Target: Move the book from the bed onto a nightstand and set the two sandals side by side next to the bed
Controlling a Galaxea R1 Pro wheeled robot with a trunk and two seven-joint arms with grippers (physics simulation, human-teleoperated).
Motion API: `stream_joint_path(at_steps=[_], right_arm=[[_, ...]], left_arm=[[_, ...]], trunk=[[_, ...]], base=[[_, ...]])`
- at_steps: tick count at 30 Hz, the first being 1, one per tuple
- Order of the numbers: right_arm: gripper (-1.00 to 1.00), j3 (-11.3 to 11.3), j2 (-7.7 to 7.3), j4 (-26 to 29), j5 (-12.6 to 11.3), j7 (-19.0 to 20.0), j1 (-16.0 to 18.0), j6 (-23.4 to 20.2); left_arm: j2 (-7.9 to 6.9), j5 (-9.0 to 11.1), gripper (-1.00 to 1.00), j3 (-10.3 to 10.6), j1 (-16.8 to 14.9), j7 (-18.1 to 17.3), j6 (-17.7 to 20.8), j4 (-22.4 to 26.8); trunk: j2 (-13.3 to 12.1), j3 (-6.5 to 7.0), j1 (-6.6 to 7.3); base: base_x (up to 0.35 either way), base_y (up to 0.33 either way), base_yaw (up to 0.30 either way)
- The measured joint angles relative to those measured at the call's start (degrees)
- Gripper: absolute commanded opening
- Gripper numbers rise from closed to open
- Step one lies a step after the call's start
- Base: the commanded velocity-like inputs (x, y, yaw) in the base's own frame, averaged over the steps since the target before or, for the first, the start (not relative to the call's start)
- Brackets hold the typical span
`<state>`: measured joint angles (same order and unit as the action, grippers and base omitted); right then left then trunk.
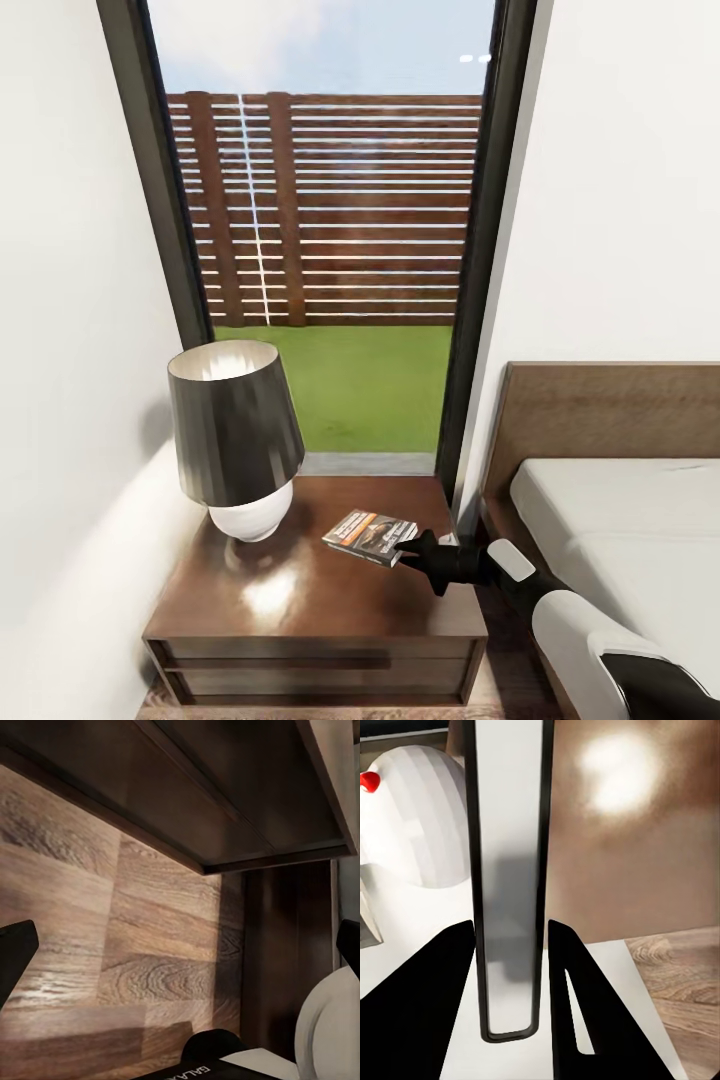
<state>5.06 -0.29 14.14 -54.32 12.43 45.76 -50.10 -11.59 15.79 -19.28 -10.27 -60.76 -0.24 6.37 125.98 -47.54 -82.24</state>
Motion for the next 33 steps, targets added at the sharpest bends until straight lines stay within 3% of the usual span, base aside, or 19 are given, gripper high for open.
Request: stream_joint_path(at_steps=[12,21,33], right_arm=[[-1.00,-0.02,-0.05,0.01,0.15,-0.43,0.00,0.01],[-1.00,0.03,-0.08,0.11,-0.27,-6.03,0.00,0.13],[-1.00,0.00,-0.09,0.50,-0.36,-7.25,0.00,0.23]], left_arm=[[0.00,0.00,1.00,0.00,-0.01,0.07,0.00,0.00],[0.00,0.00,1.00,0.00,-0.04,0.09,0.00,0.00],[0.00,0.00,1.00,0.00,0.00,0.09,0.00,0.00]], trunk=[[0.00,0.00,0.00],[0.00,0.00,0.00],[0.00,0.00,0.00]], base=[[0.000,0.000,0.000],[0.000,0.000,0.000],[0.000,0.000,0.000]])
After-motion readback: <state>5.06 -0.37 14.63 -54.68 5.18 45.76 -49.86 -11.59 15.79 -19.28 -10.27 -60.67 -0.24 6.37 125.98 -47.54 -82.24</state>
